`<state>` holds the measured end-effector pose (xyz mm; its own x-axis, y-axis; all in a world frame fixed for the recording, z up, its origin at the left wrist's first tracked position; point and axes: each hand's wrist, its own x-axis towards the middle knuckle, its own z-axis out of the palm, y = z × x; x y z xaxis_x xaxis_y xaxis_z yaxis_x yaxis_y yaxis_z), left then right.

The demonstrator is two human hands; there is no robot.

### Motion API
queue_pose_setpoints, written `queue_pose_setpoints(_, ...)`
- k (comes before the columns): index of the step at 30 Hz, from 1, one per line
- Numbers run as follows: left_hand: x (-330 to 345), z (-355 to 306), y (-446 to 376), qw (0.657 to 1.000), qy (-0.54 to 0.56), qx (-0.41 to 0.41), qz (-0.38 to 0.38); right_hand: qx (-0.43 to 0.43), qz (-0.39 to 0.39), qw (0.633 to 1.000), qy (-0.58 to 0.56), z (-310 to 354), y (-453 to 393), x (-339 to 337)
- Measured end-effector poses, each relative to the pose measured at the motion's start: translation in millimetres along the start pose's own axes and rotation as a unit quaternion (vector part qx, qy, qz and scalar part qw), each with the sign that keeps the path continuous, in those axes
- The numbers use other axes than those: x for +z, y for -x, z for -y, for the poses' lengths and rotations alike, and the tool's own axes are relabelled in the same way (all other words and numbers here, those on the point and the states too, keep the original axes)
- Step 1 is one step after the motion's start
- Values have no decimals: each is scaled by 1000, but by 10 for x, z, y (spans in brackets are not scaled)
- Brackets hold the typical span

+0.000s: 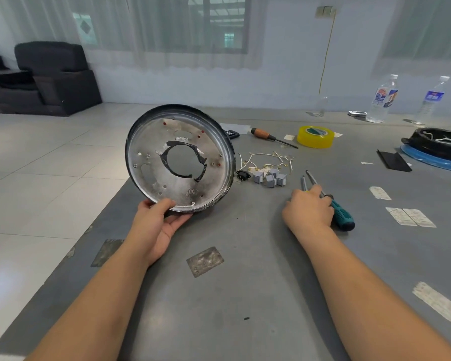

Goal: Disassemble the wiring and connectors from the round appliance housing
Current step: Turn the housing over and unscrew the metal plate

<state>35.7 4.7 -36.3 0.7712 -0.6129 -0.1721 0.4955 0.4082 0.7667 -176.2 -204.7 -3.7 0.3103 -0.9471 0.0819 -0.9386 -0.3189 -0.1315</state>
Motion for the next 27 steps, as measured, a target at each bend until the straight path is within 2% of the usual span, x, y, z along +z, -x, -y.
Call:
queue_pose_setpoints(6, -2, -2, 9, 1000, 6, -2, -1, -11, -30, 997, -69, 4, -62, 123)
queue_pose_setpoints(8, -3, 0, 4, 1000, 6, 2, -4, -22, -61, 989, -136, 26, -52, 137)
queue_pose_setpoints(10, -1, 1, -2, 1000, 7, 10, -6, -71, -107, 962, -240, 50, -29, 142)
queue_pose_setpoints(12, 6, 1, -3, 1000, 5, 18, -8, -128, -120, 914, -367, 115, 26, 130)
queue_pose_setpoints(15, -5, 2, -14, 999, 3, 32, -14, -148, -44, 802, -577, 300, 164, 79)
queue_pose_setpoints(19, 1, 16, -29, 998, 7, 52, -22, -155, 41, 722, -673, 453, 353, 133)
queue_pose_setpoints(21, 4, 23, -40, 998, 9, 59, -32, -163, 76, 710, -681, 442, 433, 224)
queue_pose_setpoints(24, -2, 23, -68, 997, 14, 63, -47, -201, 121, 731, -641, 402, 487, 303)
queue_pose_setpoints(27, -13, 18, -79, 995, 13, 75, -62, -223, 167, 725, -630, 402, 488, 300)
